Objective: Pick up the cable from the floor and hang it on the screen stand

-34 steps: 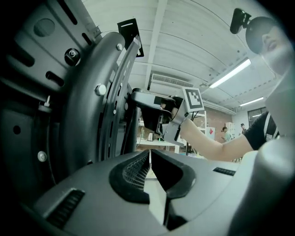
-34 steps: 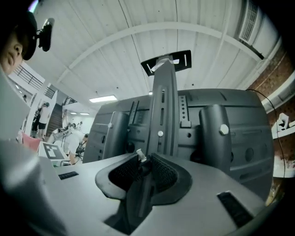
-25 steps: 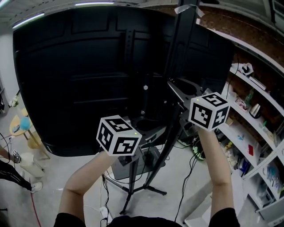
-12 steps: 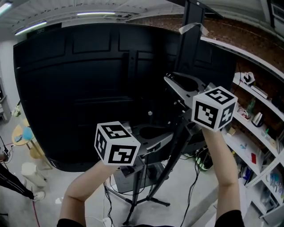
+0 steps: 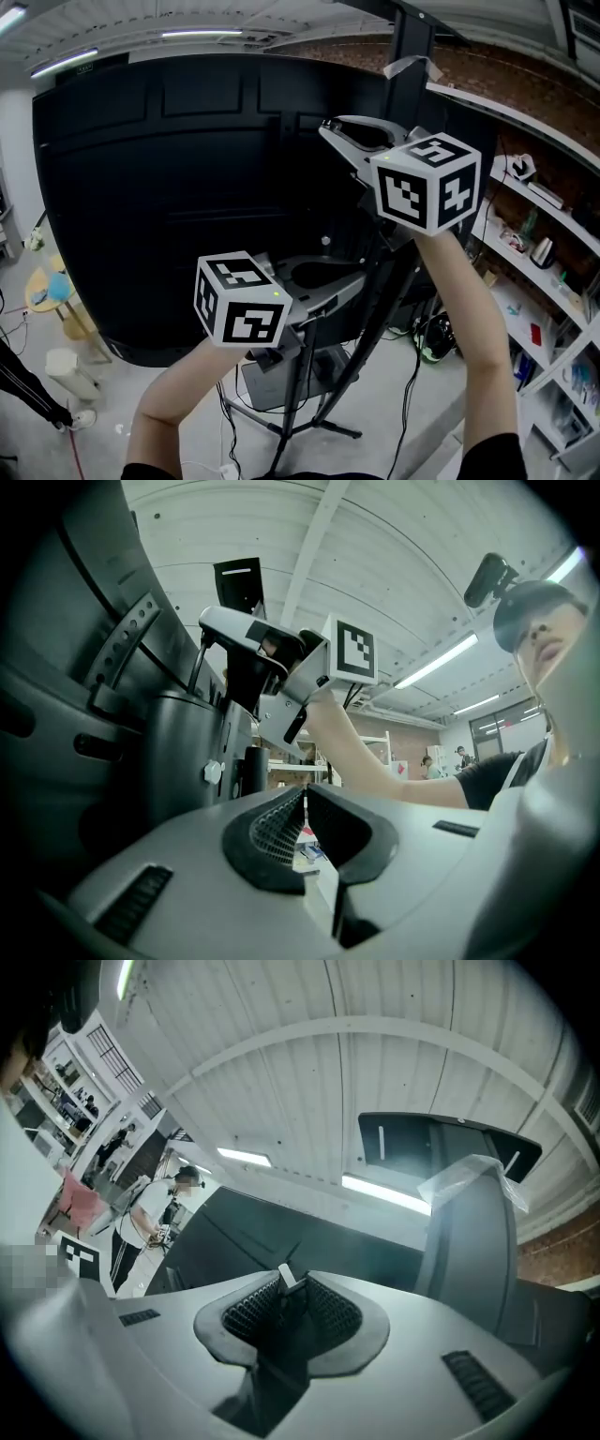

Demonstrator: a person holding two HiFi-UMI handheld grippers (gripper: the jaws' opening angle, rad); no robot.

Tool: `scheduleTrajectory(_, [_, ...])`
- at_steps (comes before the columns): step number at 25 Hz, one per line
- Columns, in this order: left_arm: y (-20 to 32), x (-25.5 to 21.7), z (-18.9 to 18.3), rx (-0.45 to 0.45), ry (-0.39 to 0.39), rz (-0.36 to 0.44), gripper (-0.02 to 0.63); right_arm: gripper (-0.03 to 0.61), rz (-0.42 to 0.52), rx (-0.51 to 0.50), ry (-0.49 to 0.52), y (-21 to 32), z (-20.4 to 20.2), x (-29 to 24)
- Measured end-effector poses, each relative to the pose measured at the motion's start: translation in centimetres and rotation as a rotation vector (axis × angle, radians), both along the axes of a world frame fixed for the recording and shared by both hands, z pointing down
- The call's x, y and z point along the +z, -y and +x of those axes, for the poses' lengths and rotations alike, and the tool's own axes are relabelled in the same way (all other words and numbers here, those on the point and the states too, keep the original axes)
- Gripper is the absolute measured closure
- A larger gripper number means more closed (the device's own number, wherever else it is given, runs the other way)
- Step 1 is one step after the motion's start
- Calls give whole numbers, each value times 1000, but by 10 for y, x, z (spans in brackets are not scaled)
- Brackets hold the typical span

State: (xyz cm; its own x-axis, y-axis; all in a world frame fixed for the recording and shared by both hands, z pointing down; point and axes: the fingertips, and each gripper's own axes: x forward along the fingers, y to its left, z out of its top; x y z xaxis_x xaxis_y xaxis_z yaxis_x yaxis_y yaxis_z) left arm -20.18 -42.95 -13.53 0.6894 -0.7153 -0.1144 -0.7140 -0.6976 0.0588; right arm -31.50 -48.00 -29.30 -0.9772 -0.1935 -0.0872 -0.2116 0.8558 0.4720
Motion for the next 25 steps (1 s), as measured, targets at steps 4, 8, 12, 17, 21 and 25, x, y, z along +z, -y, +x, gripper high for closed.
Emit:
scheduleTrajectory(4, [-7,-4,-4,-14,3,11,597,476,25,-3,14,-16,-9,-14])
scheduleTrajectory(8, [-9,-8,-6,-30,2,10,595,476,54,-26,29,-33,-20,-34])
scheduleTrajectory(12, [-15,-8,-10,-47,-2,17,595,476,67,-71,3,-57,-29,-28])
scheduleTrajectory(17, [-28,2,-21,-70,-37,4,595,476,115,-110,-3,-92,-23,-1])
scheduleTrajectory(21, [-38,11,-29,-88,-48,11,595,476,135,-105,-19,-105,-27,17])
scheduleTrajectory(25, [-50,29,-36,-118,-37,28,595,475,134,-84,-37,-114,-39,43])
